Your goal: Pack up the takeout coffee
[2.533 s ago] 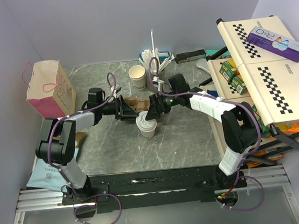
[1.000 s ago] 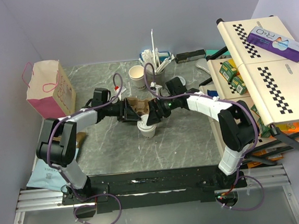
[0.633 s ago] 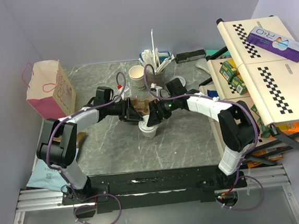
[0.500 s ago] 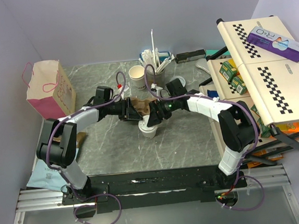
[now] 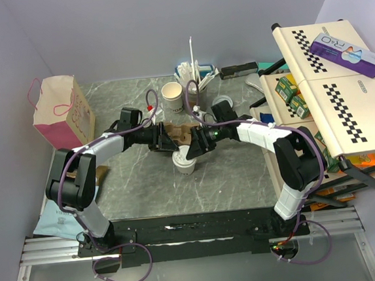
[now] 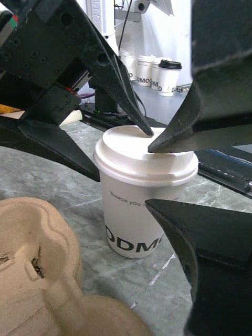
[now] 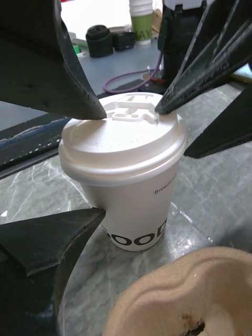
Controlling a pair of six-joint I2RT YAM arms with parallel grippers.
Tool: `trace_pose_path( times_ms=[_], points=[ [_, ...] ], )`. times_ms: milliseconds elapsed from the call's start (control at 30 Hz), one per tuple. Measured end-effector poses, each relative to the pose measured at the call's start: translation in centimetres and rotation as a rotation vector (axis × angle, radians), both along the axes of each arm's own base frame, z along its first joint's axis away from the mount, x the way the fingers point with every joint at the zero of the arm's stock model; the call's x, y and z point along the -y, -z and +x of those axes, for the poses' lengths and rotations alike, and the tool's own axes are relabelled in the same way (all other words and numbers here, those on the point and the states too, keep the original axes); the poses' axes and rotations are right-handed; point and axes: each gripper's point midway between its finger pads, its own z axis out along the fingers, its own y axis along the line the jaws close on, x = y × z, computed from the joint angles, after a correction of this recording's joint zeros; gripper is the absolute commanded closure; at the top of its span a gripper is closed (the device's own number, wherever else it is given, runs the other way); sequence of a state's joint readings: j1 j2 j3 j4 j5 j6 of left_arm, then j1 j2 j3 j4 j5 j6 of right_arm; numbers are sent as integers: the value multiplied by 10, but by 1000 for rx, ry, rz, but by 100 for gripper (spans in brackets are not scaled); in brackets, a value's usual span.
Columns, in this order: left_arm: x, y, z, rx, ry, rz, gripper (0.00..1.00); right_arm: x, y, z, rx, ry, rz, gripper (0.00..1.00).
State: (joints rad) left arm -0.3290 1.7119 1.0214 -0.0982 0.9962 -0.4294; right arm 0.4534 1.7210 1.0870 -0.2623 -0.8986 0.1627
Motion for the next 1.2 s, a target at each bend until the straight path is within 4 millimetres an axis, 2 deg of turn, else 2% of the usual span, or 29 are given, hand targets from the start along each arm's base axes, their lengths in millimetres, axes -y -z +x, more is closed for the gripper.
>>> trace_pose_path(
  times_ms=[200,333,500,733,1200],
  points=[
    [-1,1,-1,-8,1,5,54,-2,-5,1,-8,-1,32,32],
    [-1,2,-2,-11,3,7,56,-2,-6,0,-27,6,43,26],
    [-1,2,-1,-11,2,6,59,-2,-7,-1,-35,5,49,25],
    [-1,2,2,-18,-11,-10,62,-2,-8,-1,-38,1,52,32],
    [-3,6,2,-74,-22,-91,62,-4,-5,-6,-113,4,117,36]
  ],
)
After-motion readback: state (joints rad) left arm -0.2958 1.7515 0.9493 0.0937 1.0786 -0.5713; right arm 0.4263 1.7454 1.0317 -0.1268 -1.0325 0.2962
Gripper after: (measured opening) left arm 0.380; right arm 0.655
